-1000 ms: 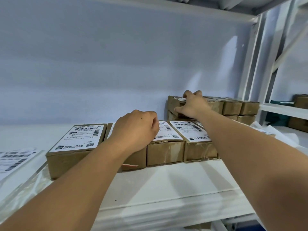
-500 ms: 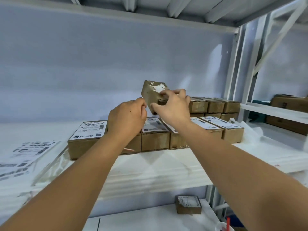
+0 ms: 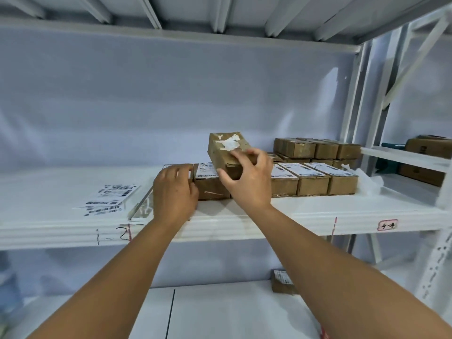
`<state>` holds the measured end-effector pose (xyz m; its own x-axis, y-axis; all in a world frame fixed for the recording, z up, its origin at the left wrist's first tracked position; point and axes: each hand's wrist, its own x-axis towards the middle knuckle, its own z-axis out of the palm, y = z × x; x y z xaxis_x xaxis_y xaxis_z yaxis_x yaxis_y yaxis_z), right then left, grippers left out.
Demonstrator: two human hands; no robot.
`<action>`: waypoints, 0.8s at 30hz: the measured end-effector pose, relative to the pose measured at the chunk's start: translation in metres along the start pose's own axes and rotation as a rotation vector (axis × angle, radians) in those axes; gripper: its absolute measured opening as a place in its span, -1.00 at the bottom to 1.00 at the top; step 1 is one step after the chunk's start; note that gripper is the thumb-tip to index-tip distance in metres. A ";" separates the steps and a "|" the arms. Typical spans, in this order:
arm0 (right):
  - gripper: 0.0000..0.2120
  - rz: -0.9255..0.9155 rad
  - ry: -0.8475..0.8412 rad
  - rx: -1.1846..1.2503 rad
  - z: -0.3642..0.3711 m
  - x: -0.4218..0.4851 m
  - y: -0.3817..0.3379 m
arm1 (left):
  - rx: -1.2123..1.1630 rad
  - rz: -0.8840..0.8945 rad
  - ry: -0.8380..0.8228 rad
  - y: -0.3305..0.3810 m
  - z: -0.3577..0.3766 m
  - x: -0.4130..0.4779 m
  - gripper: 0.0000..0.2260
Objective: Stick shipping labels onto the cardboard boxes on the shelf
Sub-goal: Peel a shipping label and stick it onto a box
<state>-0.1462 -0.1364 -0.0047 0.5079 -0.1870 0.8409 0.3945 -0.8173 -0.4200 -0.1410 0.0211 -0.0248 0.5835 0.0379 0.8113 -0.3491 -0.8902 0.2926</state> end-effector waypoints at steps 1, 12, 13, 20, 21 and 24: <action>-0.54 -0.006 -0.011 0.004 0.000 -0.002 -0.003 | -0.006 -0.061 -0.001 -0.008 -0.002 -0.001 -0.64; -0.55 0.077 -0.127 0.023 0.027 0.003 -0.023 | -0.296 -0.400 -0.331 -0.034 -0.010 0.013 -0.66; -0.55 0.074 -0.129 0.041 0.030 0.004 -0.025 | -0.288 -0.373 -0.334 -0.035 -0.009 0.012 -0.67; -0.56 0.017 -0.117 0.068 0.051 0.004 -0.038 | -0.257 -0.250 -0.458 -0.032 -0.005 0.011 -0.55; -0.56 0.009 -0.111 0.066 0.053 0.003 -0.039 | -0.249 -0.238 -0.482 -0.030 -0.005 0.011 -0.51; -0.56 -0.017 -0.100 0.080 0.057 0.003 -0.042 | -0.314 -0.320 -0.539 -0.029 -0.006 0.011 -0.40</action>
<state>-0.1181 -0.0718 -0.0042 0.5728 -0.1152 0.8116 0.4611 -0.7733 -0.4352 -0.1288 0.0505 -0.0217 0.9471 -0.0261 0.3200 -0.2468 -0.6969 0.6734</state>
